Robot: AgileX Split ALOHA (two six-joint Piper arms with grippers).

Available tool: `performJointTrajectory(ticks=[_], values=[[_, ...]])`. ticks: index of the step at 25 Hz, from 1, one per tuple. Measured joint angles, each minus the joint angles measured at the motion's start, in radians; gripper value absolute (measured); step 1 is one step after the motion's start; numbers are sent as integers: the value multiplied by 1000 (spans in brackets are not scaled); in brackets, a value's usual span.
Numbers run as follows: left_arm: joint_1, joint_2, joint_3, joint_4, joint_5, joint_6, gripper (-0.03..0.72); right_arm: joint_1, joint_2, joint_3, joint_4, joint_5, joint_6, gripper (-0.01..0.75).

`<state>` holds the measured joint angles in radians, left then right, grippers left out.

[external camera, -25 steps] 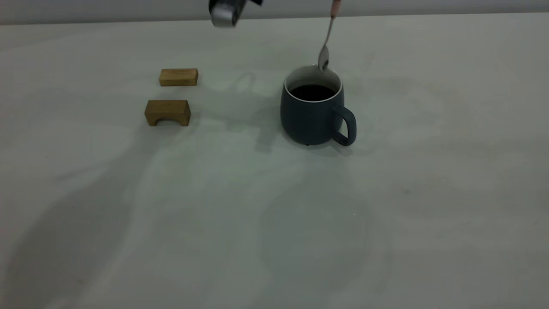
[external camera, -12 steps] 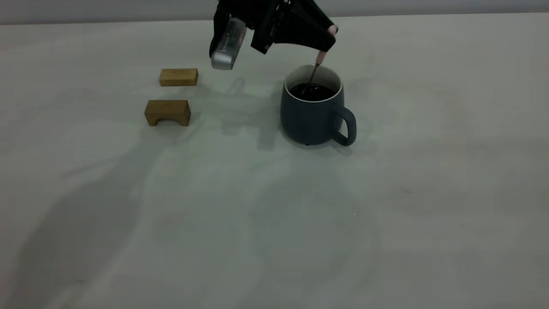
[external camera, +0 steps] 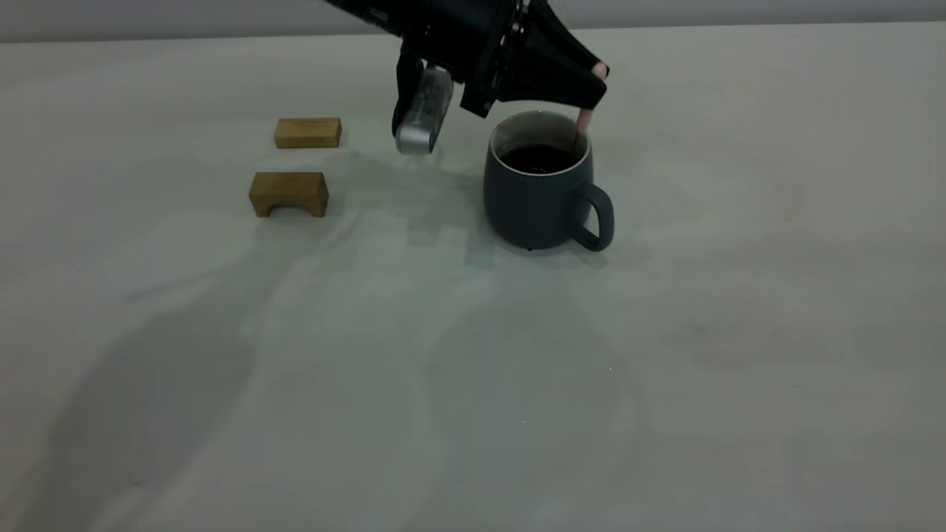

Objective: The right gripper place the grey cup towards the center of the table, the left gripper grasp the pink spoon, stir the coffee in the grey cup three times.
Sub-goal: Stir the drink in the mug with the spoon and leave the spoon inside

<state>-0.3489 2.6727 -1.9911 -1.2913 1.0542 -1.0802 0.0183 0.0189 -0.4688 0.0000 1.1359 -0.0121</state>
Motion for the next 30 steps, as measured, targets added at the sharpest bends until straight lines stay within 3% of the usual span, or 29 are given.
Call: performJointTrajectory(ticks=[6, 11, 15, 20, 24, 30], values=[[0, -3, -61, 146, 27, -165, 166, 0, 0, 0, 6, 0, 0, 238], [0, -11, -123, 276, -3, -190, 166, 0, 0, 0, 6, 0, 0, 238], [0, -8, -124, 255, -32, -75, 166, 0, 0, 0, 6, 0, 0, 238], [0, 17, -124, 103, 5, 31, 166, 0, 0, 0, 6, 0, 0, 238], [-1, 21, -125, 104, 79, -98, 166, 0, 0, 0, 6, 0, 0, 239], [-1, 21, -162, 259, 100, -257, 166, 0, 0, 0, 6, 0, 0, 240]])
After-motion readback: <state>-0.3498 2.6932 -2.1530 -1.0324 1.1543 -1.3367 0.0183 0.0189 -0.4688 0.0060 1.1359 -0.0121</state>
